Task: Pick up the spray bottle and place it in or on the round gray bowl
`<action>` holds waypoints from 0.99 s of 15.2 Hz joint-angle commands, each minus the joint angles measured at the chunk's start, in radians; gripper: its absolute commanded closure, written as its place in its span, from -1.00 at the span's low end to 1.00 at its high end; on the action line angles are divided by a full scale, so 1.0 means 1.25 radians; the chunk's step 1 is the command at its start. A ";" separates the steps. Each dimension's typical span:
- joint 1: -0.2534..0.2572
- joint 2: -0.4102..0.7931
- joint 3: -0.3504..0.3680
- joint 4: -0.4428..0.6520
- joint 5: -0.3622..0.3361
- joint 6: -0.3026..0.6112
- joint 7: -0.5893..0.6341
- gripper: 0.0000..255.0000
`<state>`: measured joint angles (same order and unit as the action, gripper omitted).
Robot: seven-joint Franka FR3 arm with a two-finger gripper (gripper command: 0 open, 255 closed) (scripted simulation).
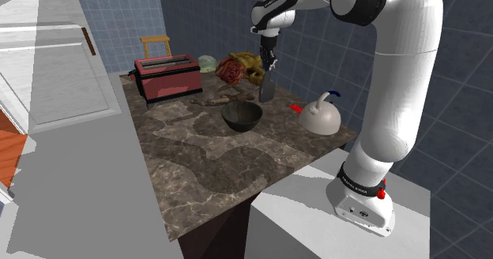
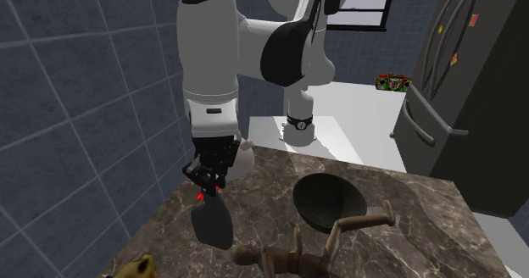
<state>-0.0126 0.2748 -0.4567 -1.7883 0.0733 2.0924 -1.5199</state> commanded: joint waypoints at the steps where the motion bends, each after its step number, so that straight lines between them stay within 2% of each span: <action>1: 0.000 0.000 0.000 0.000 0.000 0.000 0.000 1.00; 6: 0.000 0.000 0.000 0.000 0.000 0.000 0.000 1.00; 15: 0.003 -0.026 -0.005 0.064 -0.014 -0.088 0.006 1.00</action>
<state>-0.0089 0.2412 -0.4627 -1.7209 0.0556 1.9944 -1.5127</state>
